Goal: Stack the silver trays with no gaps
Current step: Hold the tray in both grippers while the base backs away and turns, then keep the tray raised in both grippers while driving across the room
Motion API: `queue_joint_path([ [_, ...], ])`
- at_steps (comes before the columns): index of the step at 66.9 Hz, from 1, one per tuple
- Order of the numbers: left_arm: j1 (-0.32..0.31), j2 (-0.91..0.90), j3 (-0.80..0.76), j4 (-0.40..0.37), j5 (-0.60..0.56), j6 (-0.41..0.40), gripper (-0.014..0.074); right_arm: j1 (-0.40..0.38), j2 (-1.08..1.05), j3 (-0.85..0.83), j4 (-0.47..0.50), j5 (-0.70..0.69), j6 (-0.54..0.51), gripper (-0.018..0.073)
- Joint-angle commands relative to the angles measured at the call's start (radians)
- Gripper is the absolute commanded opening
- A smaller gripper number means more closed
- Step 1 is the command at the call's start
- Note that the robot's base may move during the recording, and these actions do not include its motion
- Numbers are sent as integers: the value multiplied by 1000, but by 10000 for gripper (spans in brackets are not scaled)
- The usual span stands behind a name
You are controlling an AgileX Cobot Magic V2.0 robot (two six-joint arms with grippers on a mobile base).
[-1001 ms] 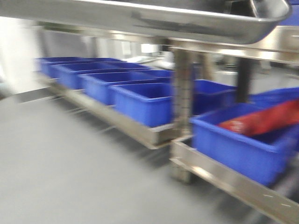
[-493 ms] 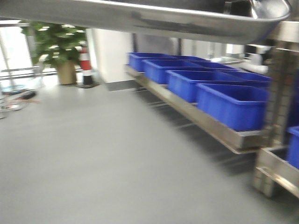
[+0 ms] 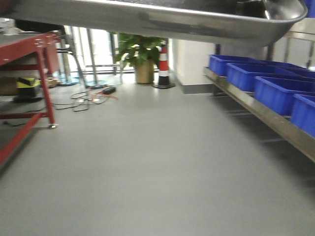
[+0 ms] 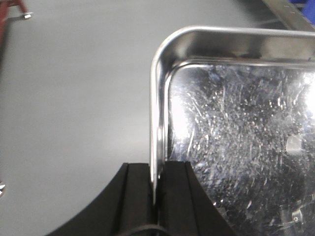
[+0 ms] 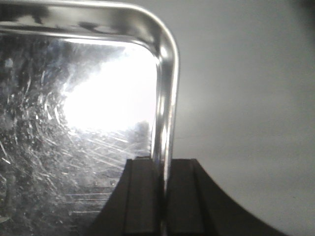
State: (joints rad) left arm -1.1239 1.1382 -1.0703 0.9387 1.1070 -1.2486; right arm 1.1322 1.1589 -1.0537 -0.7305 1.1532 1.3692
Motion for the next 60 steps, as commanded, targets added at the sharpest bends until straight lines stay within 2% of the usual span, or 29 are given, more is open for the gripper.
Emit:
queue_joint_path([
  [1, -6, -5, 1, 37, -3, 9, -16, 5, -12, -4, -37, -18, -8, -15],
  [60, -6, -5, 1, 37, -3, 9, -16, 5, -12, -4, -37, -18, -8, -15],
])
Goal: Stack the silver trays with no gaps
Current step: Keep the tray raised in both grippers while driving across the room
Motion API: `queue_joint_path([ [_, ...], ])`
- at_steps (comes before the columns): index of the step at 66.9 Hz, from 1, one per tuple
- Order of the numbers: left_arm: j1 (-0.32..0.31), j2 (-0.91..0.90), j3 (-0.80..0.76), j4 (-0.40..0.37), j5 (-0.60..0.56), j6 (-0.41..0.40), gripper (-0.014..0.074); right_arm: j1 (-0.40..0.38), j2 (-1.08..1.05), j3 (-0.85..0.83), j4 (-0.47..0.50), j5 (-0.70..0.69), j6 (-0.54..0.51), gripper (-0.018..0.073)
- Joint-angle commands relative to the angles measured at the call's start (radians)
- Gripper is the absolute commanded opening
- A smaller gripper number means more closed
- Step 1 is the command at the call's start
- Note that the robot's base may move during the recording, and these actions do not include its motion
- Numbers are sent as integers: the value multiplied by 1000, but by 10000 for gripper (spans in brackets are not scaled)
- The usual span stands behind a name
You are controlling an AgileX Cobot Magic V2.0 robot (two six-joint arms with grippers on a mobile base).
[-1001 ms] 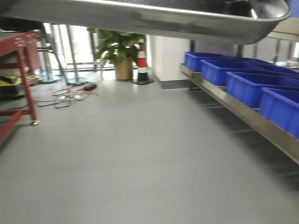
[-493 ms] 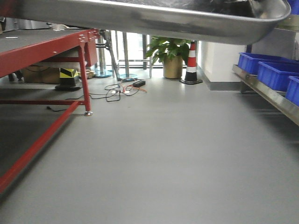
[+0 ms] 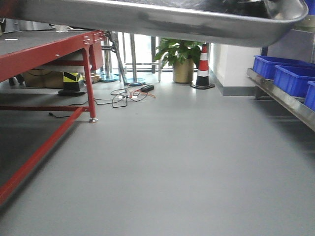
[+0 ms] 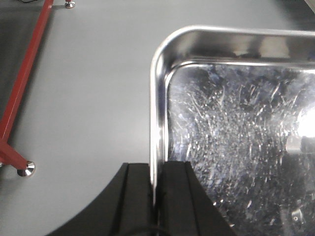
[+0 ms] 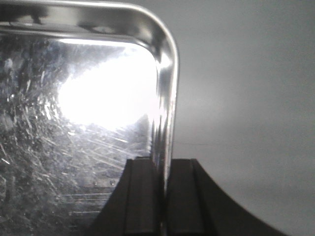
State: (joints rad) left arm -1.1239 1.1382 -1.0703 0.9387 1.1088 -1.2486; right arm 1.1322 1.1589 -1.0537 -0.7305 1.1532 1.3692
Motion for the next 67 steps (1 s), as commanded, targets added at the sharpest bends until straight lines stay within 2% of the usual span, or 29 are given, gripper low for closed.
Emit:
queue_joint_path([
  [1, -6, -5, 1, 37, -5, 9, -16, 5, -12, -4, -37, -18, -8, -15],
  [67, -6, -5, 1, 37, -5, 9, -16, 5, -12, -4, -37, -18, -8, -15],
])
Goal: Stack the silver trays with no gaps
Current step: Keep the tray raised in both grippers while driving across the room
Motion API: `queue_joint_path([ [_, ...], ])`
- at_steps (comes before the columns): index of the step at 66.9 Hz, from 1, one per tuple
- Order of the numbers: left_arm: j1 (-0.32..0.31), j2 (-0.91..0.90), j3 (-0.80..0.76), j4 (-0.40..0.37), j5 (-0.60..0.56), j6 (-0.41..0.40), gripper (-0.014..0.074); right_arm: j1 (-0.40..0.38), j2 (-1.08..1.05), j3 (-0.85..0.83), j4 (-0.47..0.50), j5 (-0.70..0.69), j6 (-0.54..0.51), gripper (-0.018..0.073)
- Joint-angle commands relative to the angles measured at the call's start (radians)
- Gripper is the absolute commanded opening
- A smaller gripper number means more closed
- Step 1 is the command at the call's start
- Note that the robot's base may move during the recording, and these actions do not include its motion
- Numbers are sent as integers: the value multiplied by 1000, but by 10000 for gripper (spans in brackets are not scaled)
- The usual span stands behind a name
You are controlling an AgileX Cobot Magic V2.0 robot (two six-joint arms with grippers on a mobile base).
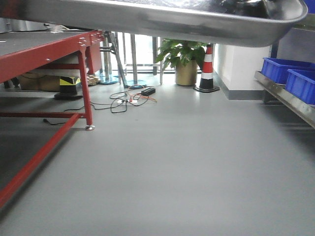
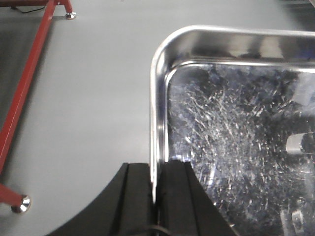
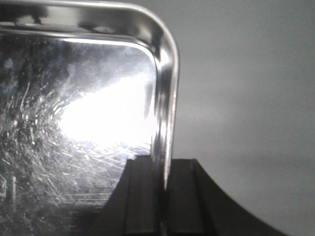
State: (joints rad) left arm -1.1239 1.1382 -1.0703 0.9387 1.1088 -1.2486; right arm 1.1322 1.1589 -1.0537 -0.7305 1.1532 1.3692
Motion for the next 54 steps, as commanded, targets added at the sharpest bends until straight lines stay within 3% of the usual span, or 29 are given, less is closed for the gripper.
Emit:
queue_joint_path([
  [1, -6, -5, 1, 37, -5, 9, -16, 5, -12, -4, -37, -18, -8, -15],
  [54, -6, -5, 1, 37, -7, 9, -16, 5, -12, -4, -37, -18, -8, -15],
])
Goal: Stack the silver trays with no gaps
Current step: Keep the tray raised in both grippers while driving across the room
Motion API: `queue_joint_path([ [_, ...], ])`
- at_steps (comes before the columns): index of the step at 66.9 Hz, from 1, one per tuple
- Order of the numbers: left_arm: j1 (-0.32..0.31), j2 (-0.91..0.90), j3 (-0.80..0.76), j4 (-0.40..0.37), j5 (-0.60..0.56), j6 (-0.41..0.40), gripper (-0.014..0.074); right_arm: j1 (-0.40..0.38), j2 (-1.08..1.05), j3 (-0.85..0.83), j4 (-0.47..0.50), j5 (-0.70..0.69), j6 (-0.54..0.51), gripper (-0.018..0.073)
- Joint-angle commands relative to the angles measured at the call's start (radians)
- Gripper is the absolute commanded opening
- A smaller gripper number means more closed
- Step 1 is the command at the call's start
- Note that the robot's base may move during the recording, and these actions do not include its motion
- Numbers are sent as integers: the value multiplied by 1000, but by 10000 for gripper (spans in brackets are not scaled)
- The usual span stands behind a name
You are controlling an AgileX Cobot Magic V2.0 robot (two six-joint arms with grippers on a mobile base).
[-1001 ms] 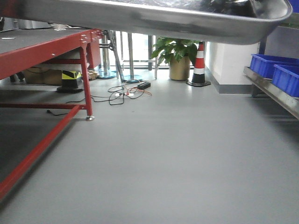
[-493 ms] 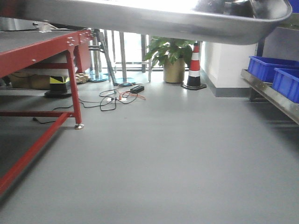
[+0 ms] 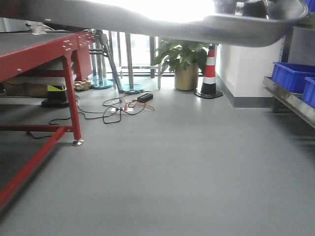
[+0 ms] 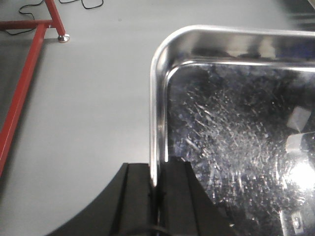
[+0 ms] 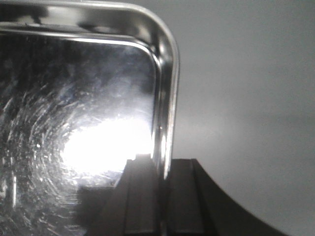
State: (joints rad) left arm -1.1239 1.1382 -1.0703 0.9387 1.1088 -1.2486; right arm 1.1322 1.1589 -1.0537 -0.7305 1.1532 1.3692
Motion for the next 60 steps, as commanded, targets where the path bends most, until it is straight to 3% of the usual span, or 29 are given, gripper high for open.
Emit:
queue_joint_path([
  [1, -6, -5, 1, 37, -7, 9, -16, 5, -12, -4, -37, -18, -8, -15],
  [60, -6, -5, 1, 37, -9, 9, -16, 5, -12, -4, -37, -104, -8, -15],
])
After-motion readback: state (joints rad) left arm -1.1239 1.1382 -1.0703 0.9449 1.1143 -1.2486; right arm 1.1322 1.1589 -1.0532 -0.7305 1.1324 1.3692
